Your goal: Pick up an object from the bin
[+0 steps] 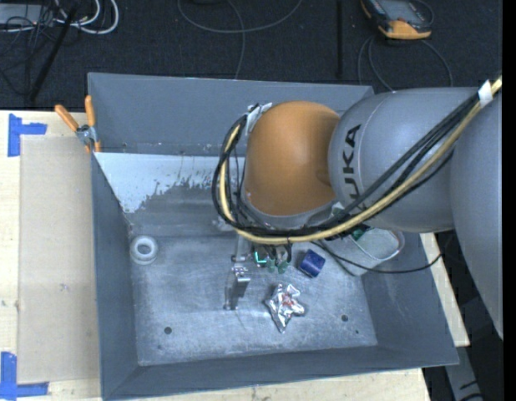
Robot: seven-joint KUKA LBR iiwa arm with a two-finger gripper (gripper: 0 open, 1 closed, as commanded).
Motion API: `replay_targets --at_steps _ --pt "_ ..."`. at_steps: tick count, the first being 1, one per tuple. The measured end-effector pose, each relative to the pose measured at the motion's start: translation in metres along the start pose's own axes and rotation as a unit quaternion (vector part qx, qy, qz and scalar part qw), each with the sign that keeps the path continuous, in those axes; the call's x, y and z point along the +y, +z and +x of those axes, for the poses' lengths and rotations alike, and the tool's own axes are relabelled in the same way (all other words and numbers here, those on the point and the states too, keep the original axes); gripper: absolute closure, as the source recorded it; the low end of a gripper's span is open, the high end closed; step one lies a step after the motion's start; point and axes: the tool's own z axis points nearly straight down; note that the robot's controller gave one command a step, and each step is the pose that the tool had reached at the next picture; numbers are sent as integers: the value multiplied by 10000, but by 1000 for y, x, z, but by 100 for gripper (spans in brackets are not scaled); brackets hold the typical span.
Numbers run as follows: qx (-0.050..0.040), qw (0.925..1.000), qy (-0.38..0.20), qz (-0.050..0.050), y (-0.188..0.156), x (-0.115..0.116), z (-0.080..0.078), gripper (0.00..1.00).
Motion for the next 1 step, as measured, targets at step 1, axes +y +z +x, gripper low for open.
replay_targets --at_steps 1 --pt "-23 10000 -32 3 27 -86 -18 0"
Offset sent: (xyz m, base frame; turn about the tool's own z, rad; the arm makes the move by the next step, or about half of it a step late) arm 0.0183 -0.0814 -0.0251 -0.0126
